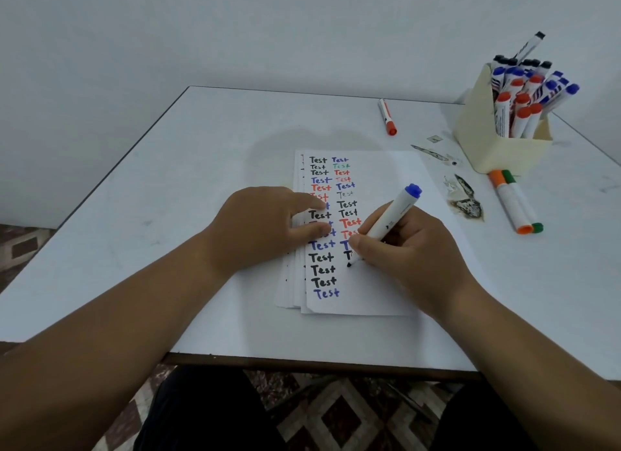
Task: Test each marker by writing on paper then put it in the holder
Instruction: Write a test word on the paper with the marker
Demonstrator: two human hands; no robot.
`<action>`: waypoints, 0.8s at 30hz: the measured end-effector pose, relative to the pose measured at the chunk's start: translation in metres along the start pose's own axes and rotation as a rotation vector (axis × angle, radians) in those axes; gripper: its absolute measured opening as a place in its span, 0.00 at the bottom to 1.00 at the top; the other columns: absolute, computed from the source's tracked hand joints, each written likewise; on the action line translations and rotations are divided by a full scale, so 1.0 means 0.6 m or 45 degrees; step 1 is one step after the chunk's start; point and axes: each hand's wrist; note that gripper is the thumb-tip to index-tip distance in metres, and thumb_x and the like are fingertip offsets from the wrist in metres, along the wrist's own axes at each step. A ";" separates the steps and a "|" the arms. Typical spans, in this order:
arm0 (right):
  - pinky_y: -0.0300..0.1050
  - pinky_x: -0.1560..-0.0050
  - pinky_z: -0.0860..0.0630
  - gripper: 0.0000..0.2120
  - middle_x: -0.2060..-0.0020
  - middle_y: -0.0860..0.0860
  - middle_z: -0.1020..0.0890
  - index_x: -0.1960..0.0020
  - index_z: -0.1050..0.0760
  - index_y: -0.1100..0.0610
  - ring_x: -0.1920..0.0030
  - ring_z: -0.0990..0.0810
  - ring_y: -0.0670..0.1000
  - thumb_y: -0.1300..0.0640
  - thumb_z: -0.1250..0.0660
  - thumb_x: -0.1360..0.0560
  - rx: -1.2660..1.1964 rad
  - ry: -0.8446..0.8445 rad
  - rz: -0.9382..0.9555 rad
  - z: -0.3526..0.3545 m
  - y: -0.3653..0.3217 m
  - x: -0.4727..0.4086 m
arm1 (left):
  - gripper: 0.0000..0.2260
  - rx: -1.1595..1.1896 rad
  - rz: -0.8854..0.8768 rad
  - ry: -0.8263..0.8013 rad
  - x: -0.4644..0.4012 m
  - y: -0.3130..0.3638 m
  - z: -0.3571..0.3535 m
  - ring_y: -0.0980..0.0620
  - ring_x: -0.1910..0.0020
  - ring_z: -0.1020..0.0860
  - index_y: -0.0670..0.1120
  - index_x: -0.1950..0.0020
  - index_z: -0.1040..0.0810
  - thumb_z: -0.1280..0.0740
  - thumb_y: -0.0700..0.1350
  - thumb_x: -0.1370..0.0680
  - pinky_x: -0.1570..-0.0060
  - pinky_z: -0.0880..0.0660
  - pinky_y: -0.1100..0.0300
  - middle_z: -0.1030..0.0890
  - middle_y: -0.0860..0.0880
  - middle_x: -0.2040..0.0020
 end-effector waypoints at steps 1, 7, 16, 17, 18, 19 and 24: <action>0.35 0.62 0.24 0.05 0.65 0.48 0.17 0.59 0.19 0.52 0.64 0.21 0.44 0.56 0.23 0.28 0.000 0.003 0.007 -0.001 0.001 0.000 | 0.23 -0.004 -0.001 0.004 0.000 0.000 0.000 0.58 0.60 0.26 0.67 0.37 0.24 0.42 0.74 0.26 0.62 0.32 0.59 0.29 0.62 0.64; 0.32 0.64 0.28 0.06 0.66 0.47 0.18 0.60 0.21 0.54 0.66 0.24 0.42 0.59 0.25 0.27 0.048 0.071 0.044 -0.003 0.000 0.001 | 0.23 -0.014 -0.003 0.004 0.000 0.001 0.001 0.58 0.60 0.27 0.66 0.37 0.23 0.42 0.74 0.26 0.64 0.35 0.61 0.30 0.64 0.65; 0.37 0.62 0.24 0.07 0.66 0.47 0.17 0.62 0.21 0.53 0.64 0.21 0.48 0.60 0.25 0.27 0.049 0.056 0.069 -0.003 0.000 0.006 | 0.22 0.003 0.009 0.007 -0.001 0.000 -0.001 0.58 0.61 0.27 0.67 0.38 0.23 0.41 0.74 0.27 0.62 0.34 0.59 0.29 0.62 0.66; 0.37 0.62 0.25 0.07 0.66 0.47 0.18 0.61 0.21 0.53 0.64 0.21 0.48 0.60 0.25 0.27 0.045 0.065 0.068 -0.002 -0.001 0.005 | 0.22 0.006 0.009 0.006 -0.001 0.000 -0.001 0.58 0.61 0.27 0.67 0.38 0.23 0.41 0.74 0.27 0.63 0.34 0.59 0.29 0.62 0.66; 0.36 0.63 0.25 0.07 0.66 0.47 0.18 0.61 0.21 0.53 0.64 0.22 0.47 0.60 0.25 0.27 0.044 0.066 0.070 -0.002 -0.002 0.006 | 0.22 0.007 0.010 0.007 -0.001 0.000 -0.001 0.58 0.61 0.27 0.67 0.38 0.23 0.41 0.74 0.27 0.63 0.35 0.60 0.29 0.62 0.66; 0.35 0.63 0.25 0.07 0.66 0.47 0.18 0.61 0.21 0.53 0.65 0.22 0.45 0.60 0.25 0.27 0.051 0.059 0.075 -0.002 -0.003 0.006 | 0.22 0.006 0.010 0.008 -0.001 0.000 0.000 0.58 0.61 0.27 0.67 0.38 0.23 0.41 0.74 0.27 0.63 0.35 0.60 0.29 0.62 0.66; 0.35 0.64 0.25 0.08 0.67 0.48 0.18 0.62 0.22 0.54 0.66 0.23 0.43 0.62 0.26 0.27 0.084 0.100 0.072 -0.001 -0.004 0.008 | 0.22 0.017 0.014 0.002 0.000 -0.001 0.001 0.59 0.61 0.26 0.67 0.38 0.23 0.41 0.74 0.27 0.63 0.34 0.60 0.28 0.62 0.65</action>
Point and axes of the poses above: each hand's wrist, its own x-axis away from the middle knuckle, its own z-axis out of the back of the hand, y = z × x
